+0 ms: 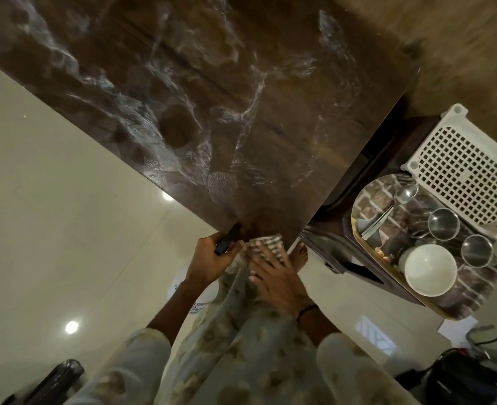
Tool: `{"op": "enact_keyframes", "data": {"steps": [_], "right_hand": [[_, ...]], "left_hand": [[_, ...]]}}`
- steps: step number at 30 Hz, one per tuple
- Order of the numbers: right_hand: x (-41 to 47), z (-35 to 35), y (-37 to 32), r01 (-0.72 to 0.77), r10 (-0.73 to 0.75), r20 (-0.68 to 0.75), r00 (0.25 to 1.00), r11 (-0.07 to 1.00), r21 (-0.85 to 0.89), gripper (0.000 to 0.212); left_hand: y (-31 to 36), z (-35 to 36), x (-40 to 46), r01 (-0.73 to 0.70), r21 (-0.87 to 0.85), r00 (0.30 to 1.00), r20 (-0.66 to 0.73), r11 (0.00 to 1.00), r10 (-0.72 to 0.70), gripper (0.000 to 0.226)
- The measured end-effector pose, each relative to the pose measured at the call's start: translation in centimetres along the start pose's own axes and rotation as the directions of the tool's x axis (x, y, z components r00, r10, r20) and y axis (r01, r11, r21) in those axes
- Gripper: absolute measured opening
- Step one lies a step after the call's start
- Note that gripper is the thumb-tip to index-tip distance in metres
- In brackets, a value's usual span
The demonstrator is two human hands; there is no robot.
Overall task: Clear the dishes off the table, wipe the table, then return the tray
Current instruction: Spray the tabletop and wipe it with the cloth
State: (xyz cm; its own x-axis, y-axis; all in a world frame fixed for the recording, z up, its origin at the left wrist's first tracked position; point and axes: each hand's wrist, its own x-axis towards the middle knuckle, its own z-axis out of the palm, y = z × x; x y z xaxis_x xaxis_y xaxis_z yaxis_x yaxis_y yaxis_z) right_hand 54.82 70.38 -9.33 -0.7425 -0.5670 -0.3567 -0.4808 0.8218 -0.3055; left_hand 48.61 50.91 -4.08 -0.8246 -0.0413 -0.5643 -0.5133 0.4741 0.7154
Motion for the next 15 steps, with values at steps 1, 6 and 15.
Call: {"op": "enact_keyframes", "data": {"steps": [1,6,15], "right_hand": [[-0.2,-0.2,1.1,-0.029,0.029,0.0,1.0,0.999,-0.023,0.051],[4.9,-3.6,2.8,-0.202,0.205,-0.078,0.976,0.979,0.038,0.056],[2.3,-1.9,2.7,-0.046,0.047,-0.015,0.999,0.998,0.052,0.052]], "left_hand": [[0.1,0.0,0.1,0.007,-0.007,1.0,0.0,1.0,-0.007,0.021],[-0.1,-0.2,0.4,-0.025,0.01,0.999,0.02,1.0,0.025,0.023],[1.0,-0.7,1.0,0.007,-0.031,1.0,0.01,0.999,-0.006,0.02]]}}
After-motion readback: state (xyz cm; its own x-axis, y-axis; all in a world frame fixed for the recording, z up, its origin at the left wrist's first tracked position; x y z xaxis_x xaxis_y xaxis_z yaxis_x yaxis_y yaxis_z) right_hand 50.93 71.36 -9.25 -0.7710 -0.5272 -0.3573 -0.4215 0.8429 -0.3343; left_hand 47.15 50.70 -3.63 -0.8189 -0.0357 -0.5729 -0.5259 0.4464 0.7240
